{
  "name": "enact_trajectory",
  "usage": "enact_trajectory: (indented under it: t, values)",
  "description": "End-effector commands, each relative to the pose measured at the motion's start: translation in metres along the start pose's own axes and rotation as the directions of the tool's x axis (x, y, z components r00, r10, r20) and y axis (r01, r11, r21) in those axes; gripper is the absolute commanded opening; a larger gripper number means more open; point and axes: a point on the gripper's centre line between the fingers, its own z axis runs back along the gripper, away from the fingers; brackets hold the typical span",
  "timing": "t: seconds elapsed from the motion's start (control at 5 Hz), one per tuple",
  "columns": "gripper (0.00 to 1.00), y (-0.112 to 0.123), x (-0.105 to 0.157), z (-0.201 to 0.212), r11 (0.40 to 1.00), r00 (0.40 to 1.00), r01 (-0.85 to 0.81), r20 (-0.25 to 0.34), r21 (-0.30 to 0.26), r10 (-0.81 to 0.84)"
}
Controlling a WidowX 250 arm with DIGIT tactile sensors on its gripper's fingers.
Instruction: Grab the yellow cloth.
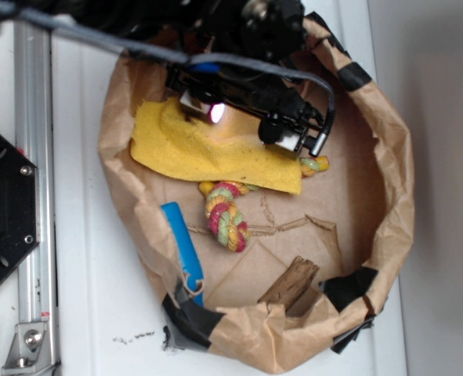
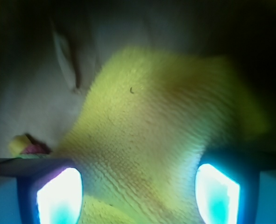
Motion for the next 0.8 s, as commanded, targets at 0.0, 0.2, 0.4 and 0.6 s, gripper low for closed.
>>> enact_trajectory:
  t: [0.0, 0.2, 0.4, 0.6]
  values:
    - [1.0, -0.0104, 0.0081, -0.0038, 0.998, 0.998, 0.056, -0.005, 0.017, -0.056]
    - [1.0, -0.014, 0.0055, -0.0059, 0.996, 0.996, 0.09, 0.002, 0.029, -0.09]
    - [1.0, -0.0152, 0.0064, -0.0018, 0.988, 0.988, 0.153, 0.019, 0.023, -0.154]
    - [0.0, -0.0144, 0.0055, 0.0035, 0.994, 0.992, 0.11, 0.056, 0.021, -0.111]
